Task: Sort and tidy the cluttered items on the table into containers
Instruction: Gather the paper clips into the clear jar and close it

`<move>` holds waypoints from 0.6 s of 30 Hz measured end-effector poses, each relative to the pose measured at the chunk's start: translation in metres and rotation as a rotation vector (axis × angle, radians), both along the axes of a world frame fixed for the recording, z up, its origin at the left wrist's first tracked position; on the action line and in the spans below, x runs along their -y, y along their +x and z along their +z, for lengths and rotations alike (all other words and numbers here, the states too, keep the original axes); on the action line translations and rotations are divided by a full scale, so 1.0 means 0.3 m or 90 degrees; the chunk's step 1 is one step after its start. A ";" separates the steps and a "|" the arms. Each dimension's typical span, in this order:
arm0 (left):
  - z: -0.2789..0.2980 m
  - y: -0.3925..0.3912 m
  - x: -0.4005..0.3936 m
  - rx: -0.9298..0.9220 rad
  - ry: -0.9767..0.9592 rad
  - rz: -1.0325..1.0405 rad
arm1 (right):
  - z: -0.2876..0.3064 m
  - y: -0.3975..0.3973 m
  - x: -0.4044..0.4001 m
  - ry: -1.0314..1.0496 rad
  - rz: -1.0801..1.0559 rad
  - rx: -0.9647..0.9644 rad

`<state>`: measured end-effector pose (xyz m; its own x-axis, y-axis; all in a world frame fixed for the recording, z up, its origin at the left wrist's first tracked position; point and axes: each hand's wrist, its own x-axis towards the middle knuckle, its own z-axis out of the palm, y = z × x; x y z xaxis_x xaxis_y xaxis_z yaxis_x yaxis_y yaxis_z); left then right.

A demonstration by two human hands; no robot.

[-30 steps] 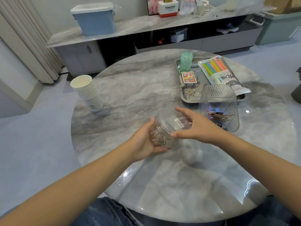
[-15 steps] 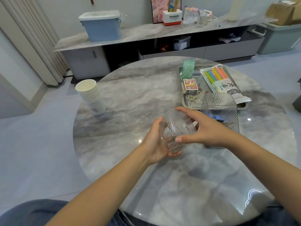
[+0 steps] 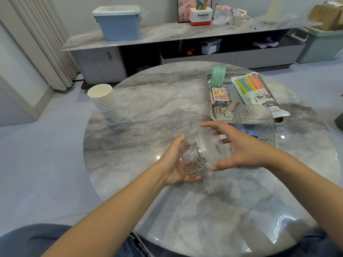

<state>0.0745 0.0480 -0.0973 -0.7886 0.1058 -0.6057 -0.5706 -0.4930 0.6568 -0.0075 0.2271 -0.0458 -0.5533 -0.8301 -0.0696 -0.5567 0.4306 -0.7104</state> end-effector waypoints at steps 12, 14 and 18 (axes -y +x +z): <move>-0.006 -0.002 -0.021 -0.055 -0.012 0.012 | -0.015 0.018 0.013 0.030 -0.041 -0.010; -0.010 -0.001 -0.024 -0.067 -0.016 0.004 | -0.014 0.021 0.016 0.034 -0.039 -0.010; -0.009 0.001 -0.036 -0.095 -0.029 0.026 | -0.012 0.030 0.020 0.054 -0.073 -0.007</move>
<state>0.0749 0.0587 -0.0999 -0.8729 0.0470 -0.4855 -0.4457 -0.4814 0.7547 0.0016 0.2211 -0.0495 -0.6458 -0.7524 -0.1300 -0.5075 0.5502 -0.6631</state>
